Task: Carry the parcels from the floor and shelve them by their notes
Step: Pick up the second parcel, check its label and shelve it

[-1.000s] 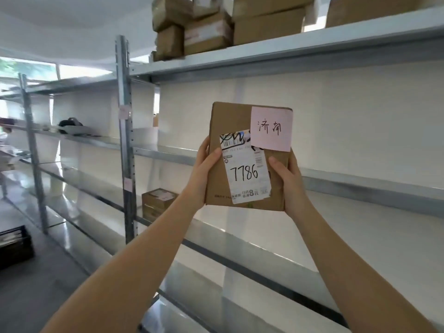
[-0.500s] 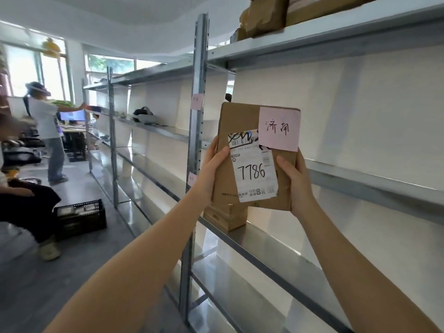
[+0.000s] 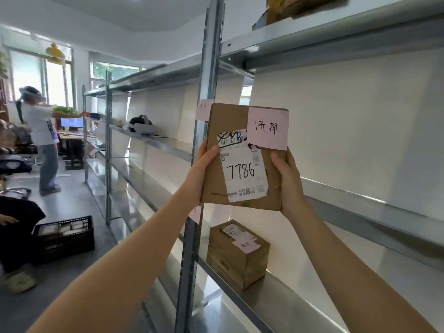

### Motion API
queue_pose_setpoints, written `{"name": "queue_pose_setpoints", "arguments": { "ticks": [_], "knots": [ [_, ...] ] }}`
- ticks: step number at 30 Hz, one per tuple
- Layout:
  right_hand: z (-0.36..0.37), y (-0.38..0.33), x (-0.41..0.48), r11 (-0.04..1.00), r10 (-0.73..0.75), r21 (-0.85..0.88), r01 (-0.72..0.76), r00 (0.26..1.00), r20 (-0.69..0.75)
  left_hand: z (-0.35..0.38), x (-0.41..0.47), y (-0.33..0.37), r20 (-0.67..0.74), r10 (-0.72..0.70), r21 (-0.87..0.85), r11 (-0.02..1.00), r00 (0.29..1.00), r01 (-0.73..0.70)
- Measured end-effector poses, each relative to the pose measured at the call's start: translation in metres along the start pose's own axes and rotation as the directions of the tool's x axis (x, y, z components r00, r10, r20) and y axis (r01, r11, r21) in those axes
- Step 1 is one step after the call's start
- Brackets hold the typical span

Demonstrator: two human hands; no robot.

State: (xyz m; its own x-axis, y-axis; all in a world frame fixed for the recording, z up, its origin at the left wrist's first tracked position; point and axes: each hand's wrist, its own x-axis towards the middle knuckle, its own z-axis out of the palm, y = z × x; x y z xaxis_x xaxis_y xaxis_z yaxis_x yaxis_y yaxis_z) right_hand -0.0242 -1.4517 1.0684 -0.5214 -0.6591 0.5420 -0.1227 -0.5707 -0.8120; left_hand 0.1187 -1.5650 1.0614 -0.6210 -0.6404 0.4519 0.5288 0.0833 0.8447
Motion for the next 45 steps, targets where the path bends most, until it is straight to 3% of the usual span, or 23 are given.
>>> {"name": "queue_pose_setpoints", "arguments": {
  "ticks": [10, 13, 16, 19, 23, 25, 27, 30, 32, 33, 35, 37, 39, 42, 45],
  "knots": [
    [0.016, 0.061, 0.125, 0.991, -0.003, -0.134, -0.016, 0.99, -0.14, -0.067, 0.149, -0.047, 0.096, -0.081, -0.089, 0.992, 0.992, 0.09],
    [0.022, 0.059, 0.165, 0.969, 0.055, -0.227, -0.102, 0.977, -0.204, -0.078, 0.195, -0.05, 0.131, -0.156, -0.123, 0.977, 0.979, 0.172],
    [0.021, 0.058, 0.194, 0.957, 0.131, -0.215, -0.197, 0.949, -0.286, -0.079, 0.231, -0.052, 0.189, -0.215, -0.123, 0.963, 0.958, 0.24],
    [0.017, 0.061, 0.212, 0.914, 0.272, -0.165, -0.37, 0.862, -0.427, -0.075, 0.256, -0.055, 0.172, -0.21, -0.102, 0.968, 0.962, 0.23],
    [0.005, 0.065, 0.221, 0.747, 0.425, -0.238, -0.621, 0.72, -0.548, -0.076, 0.276, -0.069, 0.181, -0.146, 0.134, 0.983, 0.973, 0.123],
    [0.004, 0.063, 0.22, 0.702, 0.469, -0.242, -0.67, 0.691, -0.55, -0.084, 0.276, -0.074, 0.277, -0.076, 0.267, 0.964, 0.958, -0.001],
    [0.009, 0.056, 0.22, 0.6, 0.422, -0.394, -0.696, 0.694, -0.583, -0.092, 0.274, -0.078, 0.35, -0.012, 0.388, 0.912, 0.937, -0.134],
    [0.021, 0.045, 0.221, 0.412, 0.011, -0.743, -0.528, 0.818, -0.575, -0.094, 0.273, -0.083, 0.386, 0.065, 0.511, 0.815, 0.92, -0.271],
    [0.043, 0.036, 0.208, 0.323, -0.192, -0.89, -0.322, 0.898, -0.395, -0.088, 0.27, -0.084, 0.361, 0.102, 0.584, 0.751, 0.927, -0.31],
    [0.057, 0.034, 0.197, 0.272, -0.209, -0.937, -0.218, 0.937, -0.279, -0.082, 0.266, -0.083, 0.34, 0.132, 0.631, 0.702, 0.931, -0.33],
    [0.079, 0.037, 0.176, 0.131, -0.108, -0.988, -0.083, 0.989, -0.097, -0.069, 0.257, -0.081, 0.321, 0.207, 0.741, 0.553, 0.924, -0.381],
    [0.088, 0.047, 0.159, -0.085, 0.003, -0.996, -0.029, 1.0, -0.03, -0.057, 0.246, -0.076, 0.321, 0.241, 0.838, 0.377, 0.916, -0.394],
    [0.085, 0.054, 0.147, -0.248, -0.025, -0.969, 0.023, 0.999, 0.03, -0.049, 0.238, -0.071, 0.318, 0.252, 0.869, 0.307, 0.914, -0.388],
    [0.064, 0.048, 0.134, -0.26, -0.108, -0.965, 0.024, 0.993, 0.054, -0.056, 0.233, -0.068, 0.385, 0.283, 0.847, 0.268, 0.878, -0.458],
    [0.037, 0.035, 0.13, -0.221, -0.062, -0.975, -0.026, 0.998, -0.013, -0.074, 0.232, -0.065, 0.544, 0.283, 0.781, 0.172, 0.79, -0.6]
  ]
}}
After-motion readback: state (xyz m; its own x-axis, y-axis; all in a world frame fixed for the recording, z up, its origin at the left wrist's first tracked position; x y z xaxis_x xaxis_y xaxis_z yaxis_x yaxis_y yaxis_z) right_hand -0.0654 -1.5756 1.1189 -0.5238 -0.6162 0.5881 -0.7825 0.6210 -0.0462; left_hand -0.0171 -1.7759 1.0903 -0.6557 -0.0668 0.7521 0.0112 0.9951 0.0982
